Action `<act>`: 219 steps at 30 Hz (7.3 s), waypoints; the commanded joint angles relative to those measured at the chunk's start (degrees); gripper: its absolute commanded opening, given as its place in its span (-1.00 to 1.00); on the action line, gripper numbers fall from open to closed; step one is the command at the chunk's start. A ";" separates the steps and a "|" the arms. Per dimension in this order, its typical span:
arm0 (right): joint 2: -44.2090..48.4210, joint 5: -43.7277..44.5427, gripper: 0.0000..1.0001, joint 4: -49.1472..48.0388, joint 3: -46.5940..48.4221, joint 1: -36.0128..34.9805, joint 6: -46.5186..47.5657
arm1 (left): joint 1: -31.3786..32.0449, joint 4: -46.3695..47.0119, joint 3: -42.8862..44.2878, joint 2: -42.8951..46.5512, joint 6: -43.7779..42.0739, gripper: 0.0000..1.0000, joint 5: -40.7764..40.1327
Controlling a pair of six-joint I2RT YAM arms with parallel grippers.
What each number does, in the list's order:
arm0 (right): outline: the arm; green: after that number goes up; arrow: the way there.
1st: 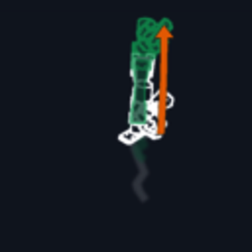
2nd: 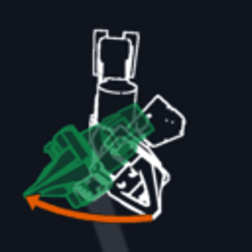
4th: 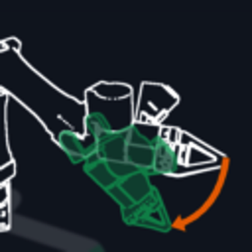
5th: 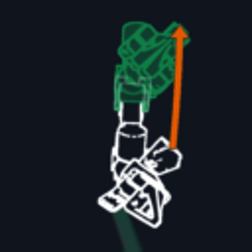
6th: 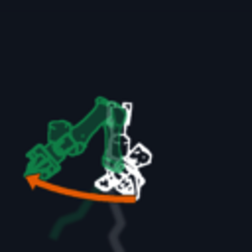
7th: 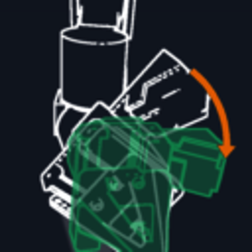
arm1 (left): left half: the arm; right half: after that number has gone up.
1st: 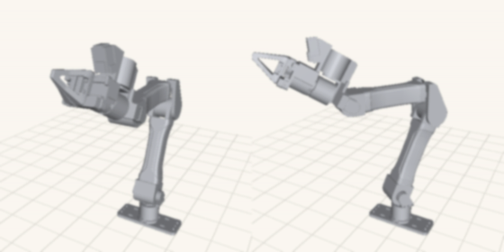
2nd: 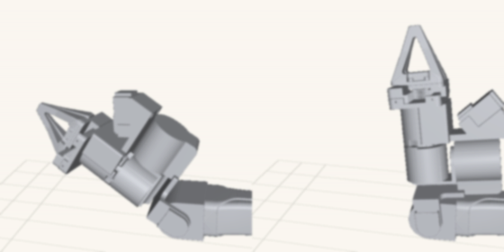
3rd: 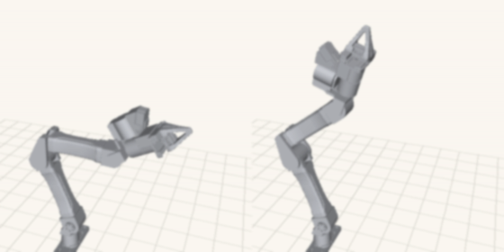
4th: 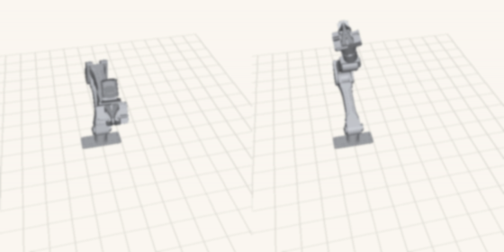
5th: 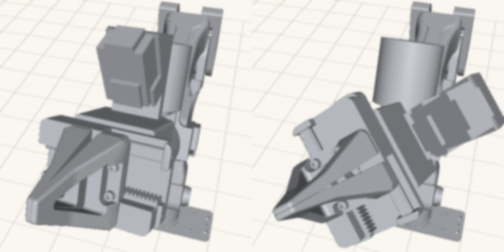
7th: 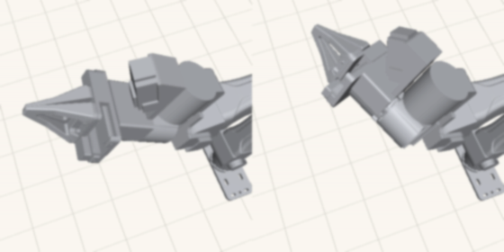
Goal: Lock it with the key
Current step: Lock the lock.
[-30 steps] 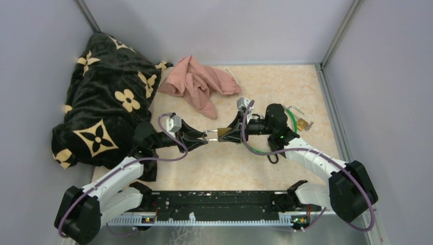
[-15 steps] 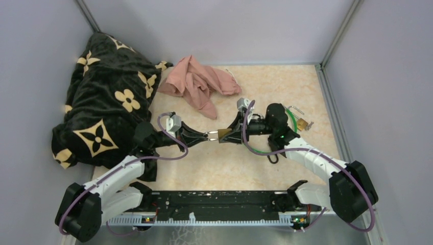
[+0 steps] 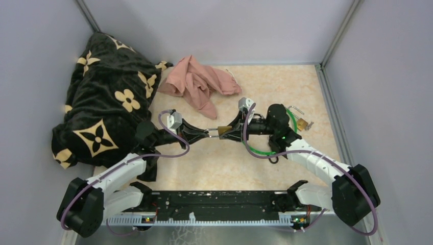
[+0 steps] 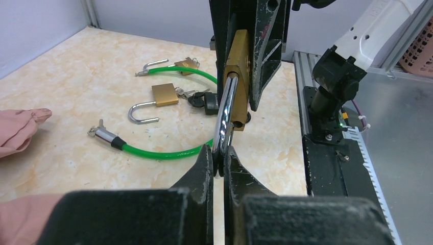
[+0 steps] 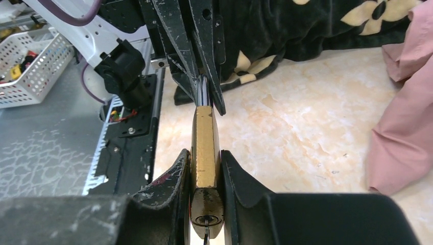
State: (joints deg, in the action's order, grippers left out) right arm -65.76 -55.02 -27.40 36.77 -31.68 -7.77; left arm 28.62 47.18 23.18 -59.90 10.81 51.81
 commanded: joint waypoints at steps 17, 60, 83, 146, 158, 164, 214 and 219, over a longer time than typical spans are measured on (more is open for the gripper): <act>0.11 16.24 -1.00 -18.56 3.24 -1.65 -0.58 | 6.29 2.47 4.28 -2.42 -2.42 -1.00 12.21; 2.61 2.65 -1.00 -8.32 6.36 4.64 4.93 | 9.49 -0.60 9.44 -4.01 -7.26 -1.00 16.26; 4.19 1.22 -1.00 -5.58 6.16 7.51 8.64 | 9.72 -1.73 11.97 -2.99 -3.70 -1.00 17.18; -6.78 13.10 -1.00 -29.57 -6.97 1.54 -10.07 | 17.68 20.03 14.96 -5.14 -2.52 -1.00 -5.08; -13.30 14.07 -1.00 -37.28 -3.87 0.13 -14.43 | 20.02 18.40 14.92 -7.56 1.64 -1.00 -3.17; -15.17 14.21 -1.00 -35.91 -1.84 0.12 -13.75 | 22.30 20.06 15.50 -8.03 0.58 -1.00 -3.02; -28.64 16.29 -1.00 -29.98 14.95 -0.40 -11.52 | 31.77 18.37 21.92 -14.95 5.74 -1.00 7.22; -26.05 16.04 -1.00 -28.29 13.32 -0.33 -10.33 | 30.99 17.77 20.42 -13.17 4.41 -1.00 6.93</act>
State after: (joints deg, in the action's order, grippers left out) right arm -85.97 -43.81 -81.93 49.19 -27.11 -25.39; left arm 43.18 62.24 41.47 -73.38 6.74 6.81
